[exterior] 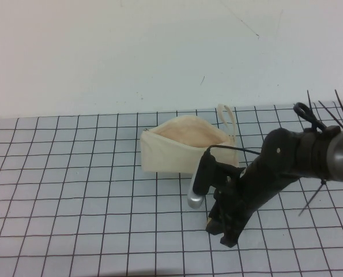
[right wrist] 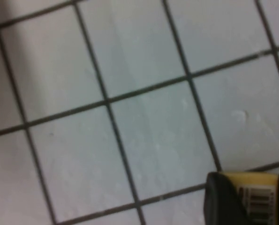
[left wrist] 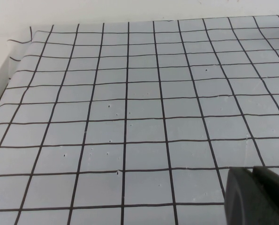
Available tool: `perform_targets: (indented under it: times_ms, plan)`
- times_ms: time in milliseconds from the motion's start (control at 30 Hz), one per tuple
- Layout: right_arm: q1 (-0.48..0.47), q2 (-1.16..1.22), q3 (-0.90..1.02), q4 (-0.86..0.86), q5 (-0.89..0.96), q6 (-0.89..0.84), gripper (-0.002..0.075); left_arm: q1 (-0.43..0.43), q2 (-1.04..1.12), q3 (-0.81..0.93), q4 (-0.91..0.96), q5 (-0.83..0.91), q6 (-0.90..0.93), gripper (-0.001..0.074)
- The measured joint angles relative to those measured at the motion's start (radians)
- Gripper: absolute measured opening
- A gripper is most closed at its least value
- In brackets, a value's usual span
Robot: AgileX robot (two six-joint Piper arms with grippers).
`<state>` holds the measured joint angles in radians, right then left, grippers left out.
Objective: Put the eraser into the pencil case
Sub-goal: Pick up the eraser from the table, then place the eraser on the pencil case
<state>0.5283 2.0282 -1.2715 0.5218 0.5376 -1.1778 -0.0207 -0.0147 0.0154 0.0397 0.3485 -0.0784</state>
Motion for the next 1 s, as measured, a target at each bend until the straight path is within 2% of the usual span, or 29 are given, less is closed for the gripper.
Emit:
perform_targets:
  times_ms: [133,167,333,433,600,733,900,1000]
  plan:
    - [0.000,0.001,-0.096,-0.009,0.120,0.000,0.0206,0.000,0.000,0.000,0.000,0.000,0.000,-0.0001]
    - [0.000,-0.010,-0.172,-0.008,0.172,0.000,0.0206,0.000,0.000,0.000,0.000,0.000,0.000,-0.0001]
    - [0.000,-0.035,-0.382,-0.009,0.213,0.000,0.0206,0.000,0.000,0.000,0.000,0.000,0.000,-0.0001]
    - [0.000,-0.042,-0.464,-0.023,0.156,0.000,0.0206,0.000,0.000,0.000,0.000,0.000,0.000,-0.0001]
    - [0.000,-0.030,-0.478,-0.038,-0.059,0.000,0.0206,0.000,0.000,0.000,0.000,0.000,-0.002,-0.0001]
    - [0.000,0.002,-0.478,-0.036,-0.097,0.061,0.0213,0.000,0.000,0.000,0.000,0.000,-0.003,-0.0001]
    - [0.000,0.031,-0.478,-0.056,-0.095,0.156,0.0388,0.000,0.000,0.000,0.000,0.000,-0.003,-0.0001]
    - [0.000,0.029,-0.494,-0.093,-0.086,0.173,0.0422,0.000,0.000,0.000,0.000,0.000,-0.003,-0.0001]
